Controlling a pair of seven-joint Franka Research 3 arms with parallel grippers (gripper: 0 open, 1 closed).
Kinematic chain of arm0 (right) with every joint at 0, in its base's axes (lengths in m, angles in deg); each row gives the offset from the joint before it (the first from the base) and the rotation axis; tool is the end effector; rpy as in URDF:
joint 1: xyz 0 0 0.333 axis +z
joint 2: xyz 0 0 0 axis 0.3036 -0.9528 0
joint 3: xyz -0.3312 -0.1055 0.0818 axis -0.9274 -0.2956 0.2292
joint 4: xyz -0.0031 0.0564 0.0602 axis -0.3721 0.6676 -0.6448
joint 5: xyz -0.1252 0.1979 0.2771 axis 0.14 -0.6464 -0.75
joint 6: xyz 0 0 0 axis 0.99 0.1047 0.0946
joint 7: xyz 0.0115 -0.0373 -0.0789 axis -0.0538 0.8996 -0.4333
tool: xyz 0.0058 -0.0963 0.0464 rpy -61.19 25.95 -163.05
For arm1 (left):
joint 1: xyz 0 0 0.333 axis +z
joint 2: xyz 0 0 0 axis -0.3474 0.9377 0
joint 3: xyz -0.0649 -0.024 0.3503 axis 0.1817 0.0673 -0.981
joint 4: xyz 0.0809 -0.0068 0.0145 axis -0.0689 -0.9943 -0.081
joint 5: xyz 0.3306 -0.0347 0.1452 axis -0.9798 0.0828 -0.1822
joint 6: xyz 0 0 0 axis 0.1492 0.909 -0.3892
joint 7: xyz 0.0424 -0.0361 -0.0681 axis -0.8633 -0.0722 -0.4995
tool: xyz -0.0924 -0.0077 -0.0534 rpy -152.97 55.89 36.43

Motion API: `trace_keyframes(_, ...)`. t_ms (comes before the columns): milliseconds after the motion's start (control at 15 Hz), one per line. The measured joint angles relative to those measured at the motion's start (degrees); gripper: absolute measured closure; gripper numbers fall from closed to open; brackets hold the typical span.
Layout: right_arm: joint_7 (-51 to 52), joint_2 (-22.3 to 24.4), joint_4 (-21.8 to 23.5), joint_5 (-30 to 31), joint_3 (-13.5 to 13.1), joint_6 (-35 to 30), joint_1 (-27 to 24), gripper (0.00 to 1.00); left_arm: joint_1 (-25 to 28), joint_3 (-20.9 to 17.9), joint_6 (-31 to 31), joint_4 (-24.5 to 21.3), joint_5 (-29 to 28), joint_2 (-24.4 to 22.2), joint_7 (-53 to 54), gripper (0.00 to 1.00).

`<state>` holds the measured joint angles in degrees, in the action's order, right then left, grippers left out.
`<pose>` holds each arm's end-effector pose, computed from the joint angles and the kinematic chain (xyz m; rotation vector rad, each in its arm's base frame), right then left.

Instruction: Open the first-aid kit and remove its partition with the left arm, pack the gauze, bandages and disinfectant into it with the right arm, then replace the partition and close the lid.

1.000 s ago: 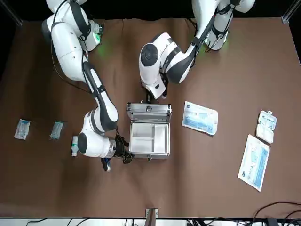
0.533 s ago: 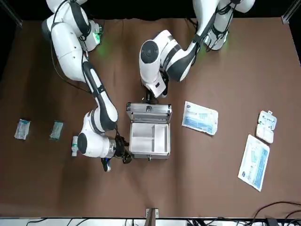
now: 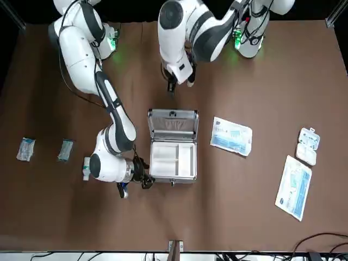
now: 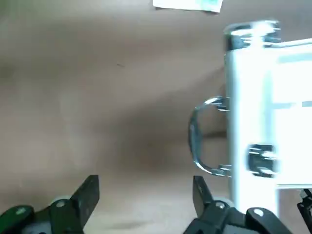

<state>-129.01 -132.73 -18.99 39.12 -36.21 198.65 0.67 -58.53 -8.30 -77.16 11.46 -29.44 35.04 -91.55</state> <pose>0.7222 0.3088 0.2614 -2.3660 1.2892 0.4215 0.4152 -0.5149 0.5295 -2.3353 -2.0192 0.1341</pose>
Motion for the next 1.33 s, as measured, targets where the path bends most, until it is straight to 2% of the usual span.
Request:
trace_keyframes(267,0.0,0.0,-0.1,0.0,0.0,-0.2,0.0,0.28,0.6,-0.5,1.4,1.0,0.0,-0.8,1.7,0.14)
trace_keyframes(667,0.1,0.2,-0.6,0.1,-0.2,-1.4,-0.1,0.26,4.1,-1.2,1.7,3.5,0.0,-1.6,15.0,0.14)
trace_keyframes(1067,0.2,2.9,-1.3,0.1,-1.4,-4.5,-0.7,0.26,4.4,-2.6,1.9,5.5,-1.8,-2.0,38.7,0.13)
trace_keyframes(1133,0.3,3.4,-1.3,0.2,-2.0,-4.7,-0.8,0.26,4.4,-2.7,1.9,5.7,-1.8,-2.0,45.0,0.11)
trace_keyframes(1267,0.6,4.3,-1.4,1.9,-3.4,-5.3,-0.8,0.26,4.4,-2.9,1.8,5.8,-1.8,-2.0,57.6,0.01)
trace_keyframes(1333,0.7,4.6,-1.4,3.8,-3.8,-5.8,-0.9,0.26,4.4,-3.1,1.2,5.9,-1.8,-2.0,62.4,0.01)
